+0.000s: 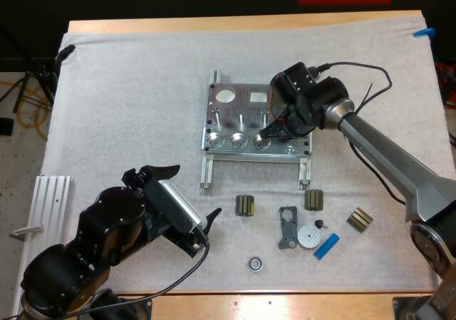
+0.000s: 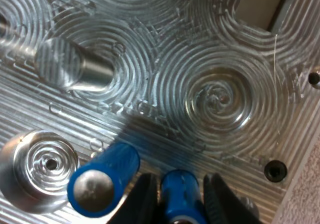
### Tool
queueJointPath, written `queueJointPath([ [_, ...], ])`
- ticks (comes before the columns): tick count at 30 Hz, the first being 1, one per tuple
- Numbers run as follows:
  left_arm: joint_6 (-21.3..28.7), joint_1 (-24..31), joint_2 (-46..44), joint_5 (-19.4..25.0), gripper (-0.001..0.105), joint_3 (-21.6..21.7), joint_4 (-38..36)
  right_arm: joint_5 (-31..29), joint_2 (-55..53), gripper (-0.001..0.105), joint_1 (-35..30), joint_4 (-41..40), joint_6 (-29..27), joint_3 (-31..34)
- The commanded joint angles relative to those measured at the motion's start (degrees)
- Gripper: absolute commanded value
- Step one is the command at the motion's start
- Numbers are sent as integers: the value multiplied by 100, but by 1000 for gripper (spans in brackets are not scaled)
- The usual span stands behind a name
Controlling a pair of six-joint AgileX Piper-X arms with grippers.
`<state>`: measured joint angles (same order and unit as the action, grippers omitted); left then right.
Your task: Load cells from left to right
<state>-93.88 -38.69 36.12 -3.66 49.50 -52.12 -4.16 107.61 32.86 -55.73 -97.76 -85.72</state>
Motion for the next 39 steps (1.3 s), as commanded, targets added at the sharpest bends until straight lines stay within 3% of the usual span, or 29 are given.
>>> queueJointPath([
  [1, 34, -6, 11, -1, 93, 39, 131, 18, 58, 6, 10, -291, 15, 79],
  [3, 34, -6, 11, -1, 93, 39, 146, 16, 4, 18, 10, -291, -1, 47],
  [5, 79, -6, 11, -1, 93, 39, 145, 16, -82, 41, 10, -283, -1, -20],
  [7, 162, -6, 11, -1, 93, 39, 145, 16, -165, 56, 10, -284, -50, -78],
  [10, 289, -6, 11, -1, 93, 39, 145, 5, -344, 66, 10, -207, -144, -150],
  [16, 288, -6, 11, -30, 93, 39, 332, 4, -899, 66, 10, -203, -143, -156],
  [24, 275, -6, 68, -609, 93, 39, 449, 4, -1952, 66, 10, -549, -143, -131],
  [27, 275, -6, 144, -1045, 93, 39, 449, 4, -2484, 66, 10, -623, -143, 19],
  [34, 18, -26, 465, -1685, 93, 39, 492, 15, -3952, 66, 10, -632, -95, 871],
  [39, -79, -452, 581, -1662, 93, 39, 721, 31, -5042, 66, 10, -779, -22, 1506],
])
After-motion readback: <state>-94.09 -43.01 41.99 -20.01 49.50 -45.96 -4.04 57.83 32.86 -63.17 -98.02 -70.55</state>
